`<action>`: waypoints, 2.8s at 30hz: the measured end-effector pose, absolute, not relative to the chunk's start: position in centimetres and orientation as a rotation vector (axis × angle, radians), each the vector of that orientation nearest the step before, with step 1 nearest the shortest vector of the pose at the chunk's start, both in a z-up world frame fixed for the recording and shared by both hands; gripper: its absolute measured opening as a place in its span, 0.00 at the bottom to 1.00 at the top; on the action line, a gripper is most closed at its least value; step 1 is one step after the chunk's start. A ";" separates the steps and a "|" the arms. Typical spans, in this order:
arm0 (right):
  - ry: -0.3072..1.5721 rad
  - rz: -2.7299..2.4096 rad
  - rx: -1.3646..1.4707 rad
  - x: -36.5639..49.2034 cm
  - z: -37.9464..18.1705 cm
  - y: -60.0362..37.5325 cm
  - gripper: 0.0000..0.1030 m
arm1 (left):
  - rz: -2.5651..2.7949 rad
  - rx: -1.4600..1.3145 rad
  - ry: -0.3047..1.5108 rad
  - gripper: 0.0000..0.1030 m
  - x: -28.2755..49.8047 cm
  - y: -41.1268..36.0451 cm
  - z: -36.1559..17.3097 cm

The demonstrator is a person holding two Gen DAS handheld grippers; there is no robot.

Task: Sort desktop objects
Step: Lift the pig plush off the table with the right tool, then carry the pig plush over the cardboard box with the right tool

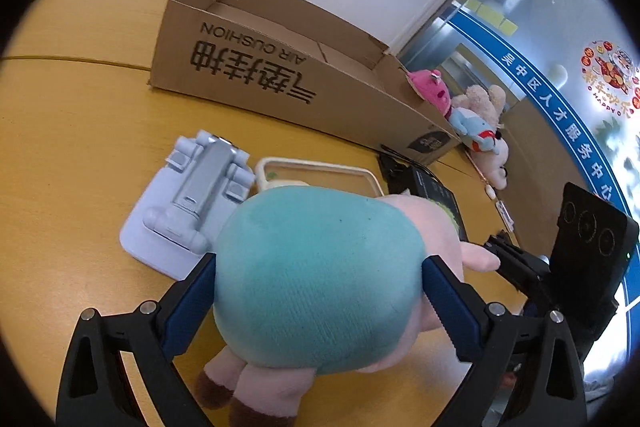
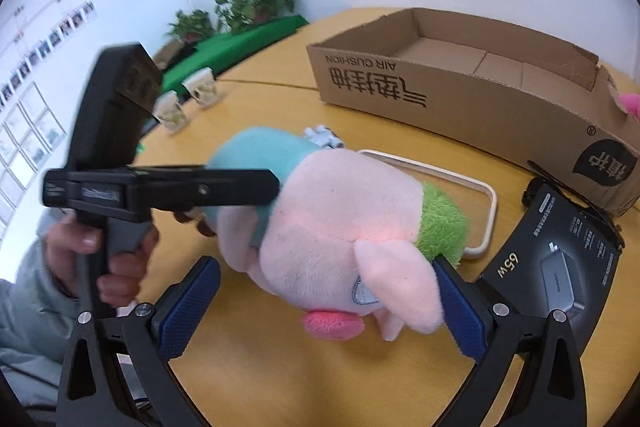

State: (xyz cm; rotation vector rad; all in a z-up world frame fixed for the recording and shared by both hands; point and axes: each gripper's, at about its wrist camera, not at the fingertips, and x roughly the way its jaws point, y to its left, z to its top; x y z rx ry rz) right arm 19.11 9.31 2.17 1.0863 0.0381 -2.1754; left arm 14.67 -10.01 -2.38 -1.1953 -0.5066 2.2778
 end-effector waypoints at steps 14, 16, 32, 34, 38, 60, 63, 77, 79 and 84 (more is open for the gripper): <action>-0.145 -2.219 1.135 19.8 1.9 16.6 1.00 | 2.217 -1.217 -0.455 0.96 15.1 -8.9 -2.1; -0.153 -2.188 1.148 19.2 1.0 15.4 0.99 | 2.181 -1.237 -0.468 0.95 14.9 -8.4 -2.8; -0.189 -2.165 1.153 20.1 0.4 15.4 0.98 | 2.201 -1.242 -0.360 0.93 15.5 -7.6 -2.8; -0.168 -2.153 1.148 19.9 0.3 14.4 0.90 | 2.208 -1.233 -0.353 0.88 15.6 -7.7 -2.5; -0.165 -2.148 1.133 19.9 0.9 13.9 0.83 | 2.225 -1.227 -0.368 0.85 15.3 -8.1 -1.9; -0.016 -2.311 0.568 7.0 23.4 13.4 0.81 | 2.513 -0.470 -0.118 0.83 3.1 -8.1 21.5; 0.013 -2.314 0.532 4.8 26.0 13.2 0.81 | 2.521 -0.438 -0.142 0.83 1.1 -8.6 22.8; 0.034 -2.284 0.472 -6.0 30.9 13.0 0.81 | 2.534 -0.449 -0.210 0.84 -7.2 -9.4 23.9; 0.032 -2.277 0.480 -7.8 30.5 12.8 0.81 | 2.528 -0.495 -0.232 0.84 -8.7 -9.4 22.6; -0.021 -2.244 0.581 -14.1 26.7 12.3 0.81 | 2.519 -0.670 -0.305 0.84 -13.2 -9.2 18.2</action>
